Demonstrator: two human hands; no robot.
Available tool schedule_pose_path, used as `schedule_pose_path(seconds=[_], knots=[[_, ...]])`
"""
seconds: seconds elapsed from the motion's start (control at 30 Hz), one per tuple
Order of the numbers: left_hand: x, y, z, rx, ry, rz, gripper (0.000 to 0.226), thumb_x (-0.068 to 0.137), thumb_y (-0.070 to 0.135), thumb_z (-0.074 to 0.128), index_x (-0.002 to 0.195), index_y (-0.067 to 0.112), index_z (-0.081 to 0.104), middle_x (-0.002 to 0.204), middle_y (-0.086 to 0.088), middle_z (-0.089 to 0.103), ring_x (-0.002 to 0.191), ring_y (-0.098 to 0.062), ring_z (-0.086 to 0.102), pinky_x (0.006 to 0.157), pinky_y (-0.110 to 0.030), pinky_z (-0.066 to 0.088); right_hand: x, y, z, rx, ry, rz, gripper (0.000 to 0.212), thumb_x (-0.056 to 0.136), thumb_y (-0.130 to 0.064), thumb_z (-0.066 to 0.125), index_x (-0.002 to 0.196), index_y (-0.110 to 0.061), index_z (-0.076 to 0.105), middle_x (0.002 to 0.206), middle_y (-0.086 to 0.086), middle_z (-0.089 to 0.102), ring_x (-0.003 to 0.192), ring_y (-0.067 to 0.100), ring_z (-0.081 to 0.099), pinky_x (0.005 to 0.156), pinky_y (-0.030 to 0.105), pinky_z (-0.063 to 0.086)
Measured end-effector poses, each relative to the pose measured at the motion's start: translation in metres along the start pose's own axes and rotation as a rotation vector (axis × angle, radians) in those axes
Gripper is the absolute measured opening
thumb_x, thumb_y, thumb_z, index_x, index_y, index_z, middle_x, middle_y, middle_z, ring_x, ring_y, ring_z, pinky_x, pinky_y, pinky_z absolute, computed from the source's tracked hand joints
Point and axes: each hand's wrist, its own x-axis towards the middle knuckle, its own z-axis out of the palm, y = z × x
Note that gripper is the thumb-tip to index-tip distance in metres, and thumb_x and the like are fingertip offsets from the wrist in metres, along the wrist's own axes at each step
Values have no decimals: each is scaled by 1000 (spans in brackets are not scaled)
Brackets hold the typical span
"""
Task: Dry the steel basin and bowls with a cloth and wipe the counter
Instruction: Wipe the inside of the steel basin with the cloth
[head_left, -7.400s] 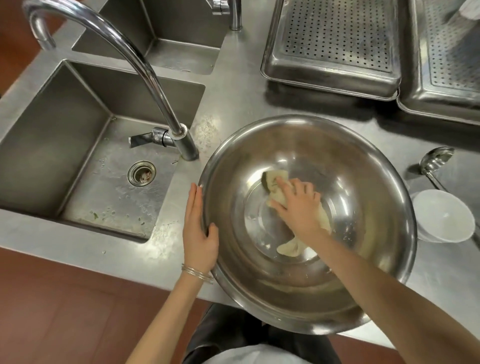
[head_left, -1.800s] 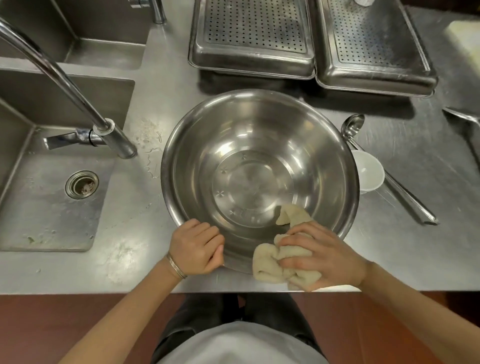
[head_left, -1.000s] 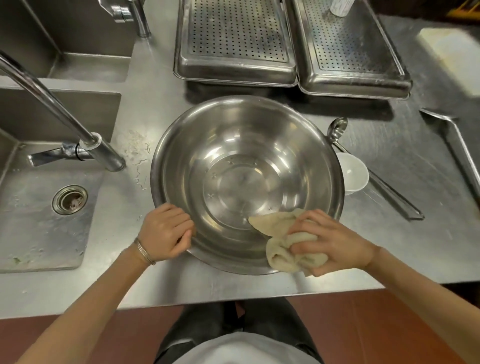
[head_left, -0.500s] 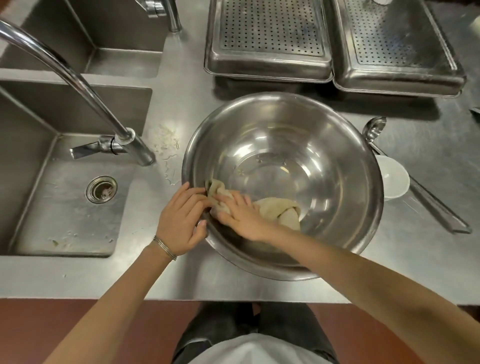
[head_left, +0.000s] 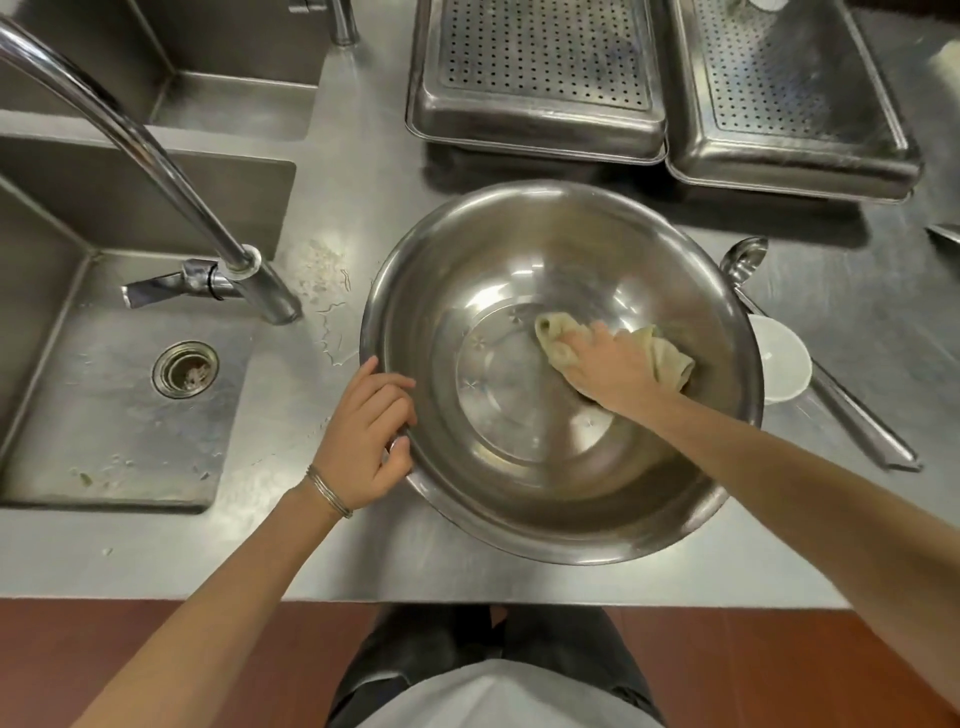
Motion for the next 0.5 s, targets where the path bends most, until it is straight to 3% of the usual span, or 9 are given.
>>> schedule_pose_path(seconds=[0.07, 0.17, 0.23, 0.3, 0.33, 0.4, 0.43, 0.5], knots=[[-1, 0, 2, 7, 4, -11, 28, 76, 18, 35, 65, 2, 55, 71, -9, 56, 95, -25, 53, 112, -40, 22, 26, -34, 0, 25, -19, 109, 39, 89, -38, 54, 119, -14, 54, 109, 12, 58, 93, 32, 56, 76, 36, 45], [0, 2, 3, 34, 17, -4, 29, 76, 18, 35, 65, 2, 56, 71, -10, 56, 89, -25, 52, 111, -37, 23, 35, -83, -7, 174, -2, 105, 44, 89, -39, 47, 127, -16, 42, 132, 21, 41, 105, 38, 47, 82, 42, 40], [1, 1, 2, 62, 21, 14, 30, 76, 18, 35, 65, 1, 57, 71, -11, 56, 85, -26, 51, 109, -37, 26, 15, -103, -8, 230, 67, -136, 46, 89, -39, 47, 128, -14, 43, 137, 22, 36, 106, 41, 46, 84, 44, 37], [1, 0, 0, 88, 15, 29, 31, 77, 19, 34, 66, 1, 56, 72, -11, 56, 82, -27, 51, 107, -38, 29, -19, -99, -9, 254, 124, -523, 48, 83, -42, 48, 121, -13, 54, 126, 23, 49, 100, 39, 53, 83, 43, 31], [1, -1, 0, 96, 13, 36, 31, 78, 19, 34, 66, 1, 56, 72, -11, 56, 82, -27, 51, 107, -39, 30, -37, -86, -10, 246, 96, -705, 50, 82, -46, 45, 122, -17, 54, 124, 20, 51, 97, 37, 54, 84, 42, 33], [2, -3, -1, 98, 7, 46, 30, 78, 18, 34, 66, 2, 56, 71, -10, 56, 81, -27, 52, 106, -40, 31, -63, -43, -5, 176, -55, -868, 53, 82, -55, 38, 131, -35, 44, 133, 8, 45, 105, 34, 49, 90, 47, 38], [2, -3, -1, 96, 10, 51, 29, 78, 18, 34, 66, 3, 56, 71, -10, 56, 81, -26, 52, 106, -40, 31, -70, -20, -3, 120, -111, -856, 52, 83, -60, 34, 133, -45, 37, 138, 3, 40, 114, 35, 42, 93, 55, 36], [3, -4, -1, 93, 19, 64, 30, 78, 17, 34, 66, 3, 57, 71, -11, 57, 82, -26, 52, 106, -39, 31, -74, 19, -2, 27, -207, -625, 52, 82, -66, 35, 131, -59, 21, 145, -5, 23, 131, 39, 19, 96, 72, 21]])
